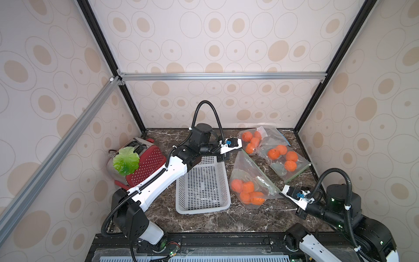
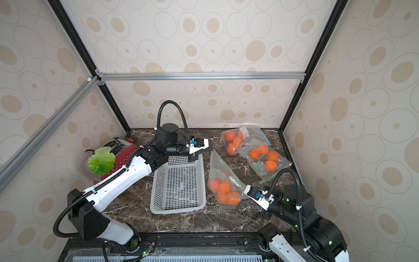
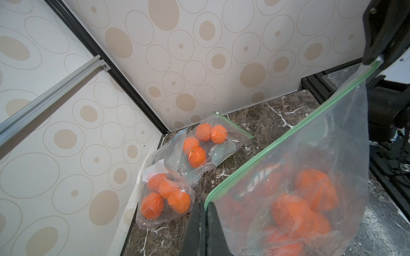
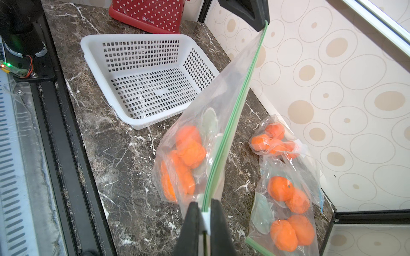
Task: Open the zip-top bag and take out the orange
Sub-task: Unzip the zipper on the zipper food storage bag, then open the zipper of the food storage bag at the center of the board.
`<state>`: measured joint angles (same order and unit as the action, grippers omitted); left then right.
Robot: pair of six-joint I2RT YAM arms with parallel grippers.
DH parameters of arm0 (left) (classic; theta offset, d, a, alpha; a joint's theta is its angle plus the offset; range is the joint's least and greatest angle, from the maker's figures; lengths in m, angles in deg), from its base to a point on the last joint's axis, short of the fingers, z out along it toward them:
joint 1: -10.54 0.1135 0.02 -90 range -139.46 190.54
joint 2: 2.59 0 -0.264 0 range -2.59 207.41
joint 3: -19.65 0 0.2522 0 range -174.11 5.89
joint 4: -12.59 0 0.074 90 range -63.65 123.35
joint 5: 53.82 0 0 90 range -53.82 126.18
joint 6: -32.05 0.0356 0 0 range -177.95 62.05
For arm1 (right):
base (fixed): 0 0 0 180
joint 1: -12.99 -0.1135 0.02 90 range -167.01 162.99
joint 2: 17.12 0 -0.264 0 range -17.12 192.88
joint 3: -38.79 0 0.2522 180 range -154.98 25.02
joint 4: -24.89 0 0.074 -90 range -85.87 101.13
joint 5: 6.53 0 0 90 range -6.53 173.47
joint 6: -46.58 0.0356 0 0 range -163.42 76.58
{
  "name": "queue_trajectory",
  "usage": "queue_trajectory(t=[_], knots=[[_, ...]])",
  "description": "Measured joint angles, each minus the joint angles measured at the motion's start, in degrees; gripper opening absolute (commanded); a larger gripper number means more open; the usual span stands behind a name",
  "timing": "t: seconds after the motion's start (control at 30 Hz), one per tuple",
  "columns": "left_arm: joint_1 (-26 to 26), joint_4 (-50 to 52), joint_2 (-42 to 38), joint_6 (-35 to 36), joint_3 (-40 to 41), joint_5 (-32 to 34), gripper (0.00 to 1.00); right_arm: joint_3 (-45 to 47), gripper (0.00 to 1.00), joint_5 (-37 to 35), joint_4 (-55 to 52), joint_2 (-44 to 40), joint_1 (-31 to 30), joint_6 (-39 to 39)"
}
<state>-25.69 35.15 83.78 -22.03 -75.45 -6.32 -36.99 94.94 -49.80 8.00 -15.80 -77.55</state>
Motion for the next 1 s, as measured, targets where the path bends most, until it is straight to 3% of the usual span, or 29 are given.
queue_trajectory(t=[0.33,0.37,0.4,0.5,0.6,0.77,1.0], knots=[[0.2,0.0,0.0,-0.1,0.0,0.0,0.00,0.0,0.00,-1.0,-1.7,-1.6,0.0,-0.4],[0.2,0.0,0.0,-0.2,0.0,0.0,0.05,0.0,0.00,-0.9,-1.6,-1.6,0.0,-0.4],[0.3,0.0,0.0,-0.4,0.0,0.0,0.25,0.2,0.00,-0.8,-1.4,-1.6,0.0,-0.4],[1.2,-0.5,0.0,-1.7,0.0,1.3,0.62,1.6,0.01,-0.4,-1.2,-2.0,0.0,-0.2],[2.3,-1.0,-0.5,-3.3,1.1,2.7,0.79,4.0,0.01,0.8,0.1,-2.1,0.0,-0.6],[2.8,4.3,-3.4,-5.7,1.5,6.2,0.89,7.1,0.03,5.2,0.9,-2.0,0.0,-5.9],[2.7,21.0,-5.2,-6.8,-14.5,6.7,0.93,10.7,0.03,8.6,4.1,-0.8,0.0,-11.4]])
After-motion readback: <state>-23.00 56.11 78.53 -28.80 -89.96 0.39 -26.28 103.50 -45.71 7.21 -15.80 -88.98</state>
